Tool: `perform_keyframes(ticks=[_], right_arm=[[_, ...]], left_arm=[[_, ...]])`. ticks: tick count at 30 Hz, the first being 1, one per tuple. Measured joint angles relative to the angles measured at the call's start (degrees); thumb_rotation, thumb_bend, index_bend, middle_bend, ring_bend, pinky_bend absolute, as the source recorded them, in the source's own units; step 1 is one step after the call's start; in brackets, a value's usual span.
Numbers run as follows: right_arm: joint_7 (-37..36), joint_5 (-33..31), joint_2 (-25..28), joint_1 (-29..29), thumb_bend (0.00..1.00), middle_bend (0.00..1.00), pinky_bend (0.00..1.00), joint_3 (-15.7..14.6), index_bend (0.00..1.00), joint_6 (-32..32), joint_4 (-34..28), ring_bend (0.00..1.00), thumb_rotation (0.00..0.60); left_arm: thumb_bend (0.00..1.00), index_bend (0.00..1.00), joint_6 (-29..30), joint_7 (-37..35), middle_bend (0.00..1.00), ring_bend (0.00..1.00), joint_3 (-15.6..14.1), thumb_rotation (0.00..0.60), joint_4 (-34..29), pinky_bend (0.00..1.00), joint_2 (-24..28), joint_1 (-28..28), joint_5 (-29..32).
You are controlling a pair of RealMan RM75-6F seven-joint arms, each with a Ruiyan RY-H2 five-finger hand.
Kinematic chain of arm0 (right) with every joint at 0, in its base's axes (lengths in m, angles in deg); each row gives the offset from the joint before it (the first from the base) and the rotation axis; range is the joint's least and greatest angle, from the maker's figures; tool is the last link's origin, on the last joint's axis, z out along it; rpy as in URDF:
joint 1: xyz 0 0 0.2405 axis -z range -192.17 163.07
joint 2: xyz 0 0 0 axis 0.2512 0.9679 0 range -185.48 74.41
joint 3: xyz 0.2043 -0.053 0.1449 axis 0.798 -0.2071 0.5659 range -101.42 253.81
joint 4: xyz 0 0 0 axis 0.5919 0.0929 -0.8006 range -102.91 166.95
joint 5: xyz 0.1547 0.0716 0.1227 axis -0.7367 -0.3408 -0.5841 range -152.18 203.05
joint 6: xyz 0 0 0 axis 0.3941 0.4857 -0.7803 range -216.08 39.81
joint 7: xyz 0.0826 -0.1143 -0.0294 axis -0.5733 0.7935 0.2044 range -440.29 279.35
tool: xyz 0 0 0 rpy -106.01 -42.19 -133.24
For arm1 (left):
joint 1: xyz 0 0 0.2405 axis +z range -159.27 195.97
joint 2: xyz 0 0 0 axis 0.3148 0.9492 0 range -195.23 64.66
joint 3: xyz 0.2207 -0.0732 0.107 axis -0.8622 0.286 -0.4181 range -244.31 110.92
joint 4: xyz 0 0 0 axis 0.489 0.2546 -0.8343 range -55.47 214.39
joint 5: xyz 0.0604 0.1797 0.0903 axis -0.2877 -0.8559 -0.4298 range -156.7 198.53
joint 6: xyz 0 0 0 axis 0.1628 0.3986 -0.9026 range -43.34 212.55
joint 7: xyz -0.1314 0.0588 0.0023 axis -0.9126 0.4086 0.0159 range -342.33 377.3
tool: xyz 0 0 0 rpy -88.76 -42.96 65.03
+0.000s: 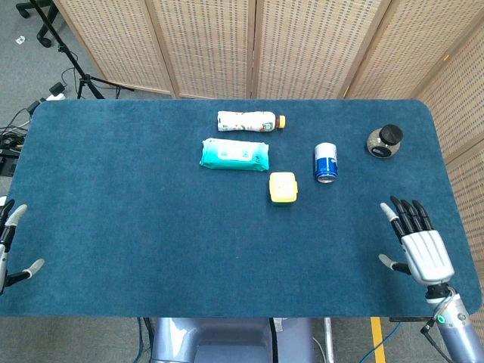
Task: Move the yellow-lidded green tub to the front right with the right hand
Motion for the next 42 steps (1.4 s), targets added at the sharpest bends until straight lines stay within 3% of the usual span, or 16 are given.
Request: perform_keyframes(ticks=[14,24,33,42], right_arm=[[-8.42,13.50,-4.65,-20.93,0.00,0.00,0.00,-1.32,0.00,-10.74,27.98,0.00,0.600],[-13.41,20.50,-15.85,-31.91,0.00,0.00,0.00,-5.22,0.00,-11.43,48.75,0.00,0.600],[-15.35,22.68,-23.94,-40.00,0.00,0.00,0.00,-8.73,0.00,-13.99,58.85,0.00,0.600],[-16.73,22.39,-28.07,-44.08,0.00,0.00,0.00,-11.20,0.00,-15.71,64.12,0.00,0.600]], left_arm=[[0.05,0.00,-3.24,2.52,0.00,0.00,1.40,0.600,3.12,0.00,-3.50,-2.37,2.04],[0.06,0.00,-5.58,3.08,0.00,0.00,2.04,0.600,4.16,0.00,-4.32,-3.27,4.42],[0.06,0.00,-7.81,2.97,0.00,0.00,2.90,0.600,4.60,0.00,-4.54,-4.15,7.00],[0.06,0.00,-9.75,3.11,0.00,0.00,3.36,0.600,5.22,0.00,-4.81,-4.84,9.05]])
